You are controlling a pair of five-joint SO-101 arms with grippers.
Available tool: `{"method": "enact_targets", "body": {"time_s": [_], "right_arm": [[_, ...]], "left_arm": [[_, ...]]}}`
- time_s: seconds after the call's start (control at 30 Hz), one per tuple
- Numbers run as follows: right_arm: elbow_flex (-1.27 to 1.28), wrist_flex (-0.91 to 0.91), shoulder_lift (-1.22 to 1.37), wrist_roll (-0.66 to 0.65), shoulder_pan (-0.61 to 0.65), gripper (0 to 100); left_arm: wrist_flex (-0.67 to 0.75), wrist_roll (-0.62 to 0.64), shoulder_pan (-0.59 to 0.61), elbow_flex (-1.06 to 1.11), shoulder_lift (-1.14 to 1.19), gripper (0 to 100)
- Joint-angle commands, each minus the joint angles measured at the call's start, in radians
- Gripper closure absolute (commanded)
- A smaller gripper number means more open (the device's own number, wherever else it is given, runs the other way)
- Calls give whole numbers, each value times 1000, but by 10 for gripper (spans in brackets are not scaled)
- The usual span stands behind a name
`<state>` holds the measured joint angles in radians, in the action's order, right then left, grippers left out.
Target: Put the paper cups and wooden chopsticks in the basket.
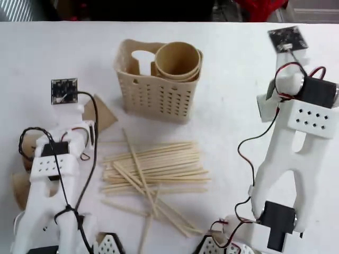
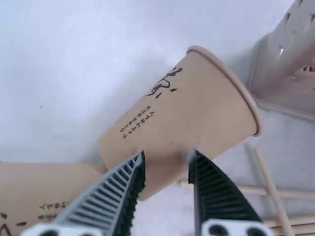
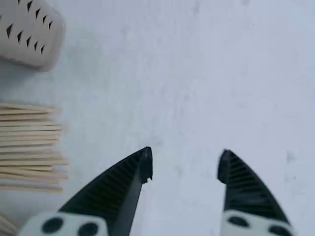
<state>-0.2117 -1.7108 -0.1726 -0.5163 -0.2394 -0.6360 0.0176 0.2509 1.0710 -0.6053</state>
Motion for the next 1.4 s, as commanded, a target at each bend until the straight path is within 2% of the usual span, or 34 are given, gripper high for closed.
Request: {"method": "enact_targets", "body": {"time_s": [0.0, 0.03, 0.07, 0.13, 0.2, 0.23, 0.3, 0.37, 0.47, 0.63, 0.73, 0.83, 1.0, 1.07, 1.13, 1.27, 1.37], "right_arm": [[23, -1, -48, -23, 21, 858], [25, -1, -48, 20, 21, 976], [31, -1, -53, 57, 25, 990], [48, -5, -61, 66, 25, 854], [64, -2, -68, 64, 22, 829], [78, -2, -79, 64, 22, 862], [109, -2, -110, 66, 21, 998], [169, -2, -162, 66, 21, 954], [315, 36, -269, 64, 22, 978], [700, 226, -499, 57, 28, 981], [948, 343, -618, 23, 47, 981], [1165, 433, -717, -55, 76, 981], [1343, 472, -831, -23, 99, 981], [1347, 472, -854, -6, 97, 981], [1350, 472, -860, -5, 102, 981], [1375, 510, -837, 8, 102, 981], [1435, 585, -809, 8, 102, 981]], "left_arm": [[20, 9, -2, -5, -30, 842], [20, 9, -2, -5, -30, 842], [20, 9, -2, -5, -30, 842], [20, 9, -4, -5, -30, 842], [20, 9, -1, -9, -33, 842], [18, 9, 1, -14, -36, 842], [0, 9, 22, -57, -45, 842], [-89, 9, 42, -138, -65, 842], [-265, -5, 59, -293, -91, 840], [-483, -129, 82, -563, -97, 841], [-635, -178, 150, -692, -97, 842], [-776, -310, 269, -801, -97, 842], [-1042, -655, 478, -905, -99, 838], [-1103, -744, 575, -901, -99, 837], [-1106, -833, 659, -853, -105, 828], [-1088, -1080, 766, -626, -102, 734], [-964, -1169, 837, -448, -102, 690]]}}
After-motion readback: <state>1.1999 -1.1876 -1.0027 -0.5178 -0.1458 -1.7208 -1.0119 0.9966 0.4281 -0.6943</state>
